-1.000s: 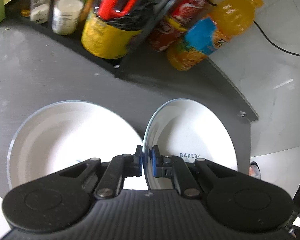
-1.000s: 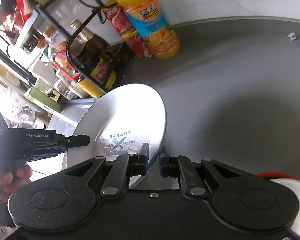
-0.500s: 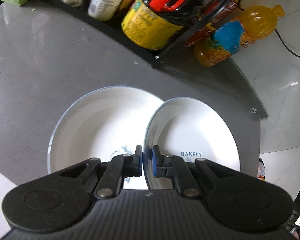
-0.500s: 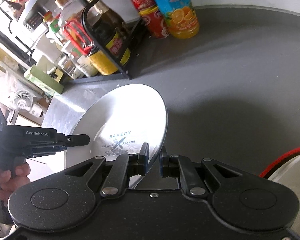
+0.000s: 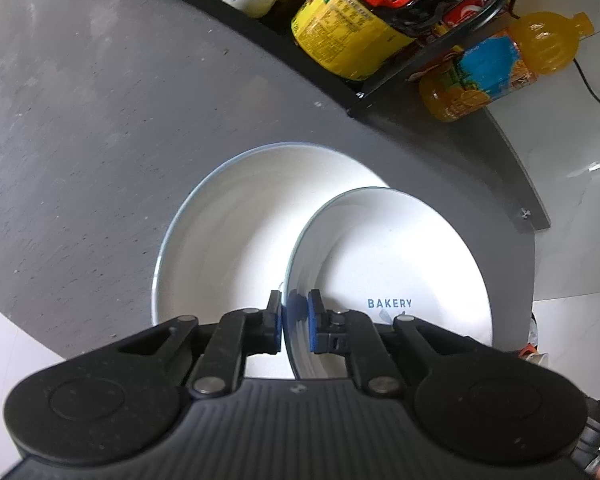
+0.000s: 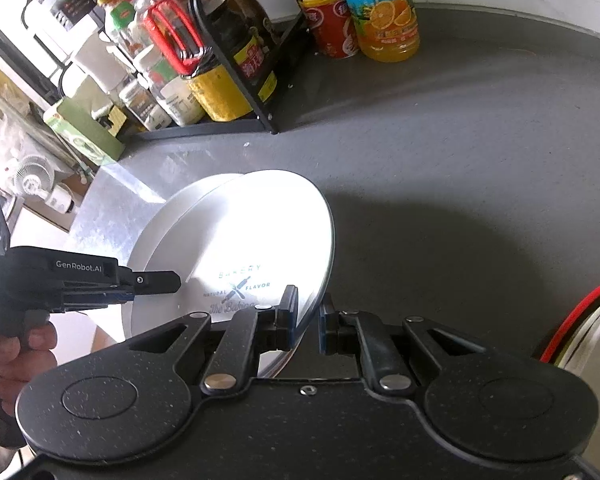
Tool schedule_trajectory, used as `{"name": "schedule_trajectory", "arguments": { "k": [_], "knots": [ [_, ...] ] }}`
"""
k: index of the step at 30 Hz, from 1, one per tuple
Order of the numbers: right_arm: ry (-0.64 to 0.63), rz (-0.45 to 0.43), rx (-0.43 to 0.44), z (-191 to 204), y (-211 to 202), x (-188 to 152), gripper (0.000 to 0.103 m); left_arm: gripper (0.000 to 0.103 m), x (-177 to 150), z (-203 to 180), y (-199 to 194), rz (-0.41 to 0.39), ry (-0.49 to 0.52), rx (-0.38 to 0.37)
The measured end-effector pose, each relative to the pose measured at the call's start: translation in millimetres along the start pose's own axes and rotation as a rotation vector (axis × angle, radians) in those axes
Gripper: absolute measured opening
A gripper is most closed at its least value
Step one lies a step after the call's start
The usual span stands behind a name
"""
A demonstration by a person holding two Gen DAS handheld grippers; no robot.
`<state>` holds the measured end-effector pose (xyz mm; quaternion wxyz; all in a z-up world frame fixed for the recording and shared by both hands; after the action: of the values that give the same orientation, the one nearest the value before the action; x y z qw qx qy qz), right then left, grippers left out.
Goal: Organize plates and bowls
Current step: 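Lower the 'BAKERY' plate onto the 'Sweet' plate with both grippers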
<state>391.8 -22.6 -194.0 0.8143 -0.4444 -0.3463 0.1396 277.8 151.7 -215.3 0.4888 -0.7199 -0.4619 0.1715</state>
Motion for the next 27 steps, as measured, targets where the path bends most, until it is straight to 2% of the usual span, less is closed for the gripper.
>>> {"name": "schedule_trajectory", "arguments": {
  "k": [19,24,27],
  "knots": [
    [-0.014,-0.035,-0.076,9.4,9.4,-4.1,0.009,0.015,-7.2,10.4,8.8,0.024,0.065,0.051],
    [0.0,-0.042,-0.083,8.2,11.5,-3.8,0.007,0.015,-7.5,9.2,9.4,0.056,0.097,0.074],
    [0.006,-0.045,-0.075,6.5,11.8,-3.7,0.007,0.021,-5.0,7.7,7.7,0.083,0.115,0.071]
  ]
}}
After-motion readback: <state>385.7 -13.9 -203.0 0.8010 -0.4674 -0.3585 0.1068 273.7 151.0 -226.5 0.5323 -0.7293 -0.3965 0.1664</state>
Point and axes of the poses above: each gripper's, at about its wrist camera, not at the fingertips, and y roughly the way its jaws point, z to its left, x to its top, the point moved 7 cm from there along y, roughly the way its jaws point, and after that the axes turned 1 degree about y, right-handed, at the moved point
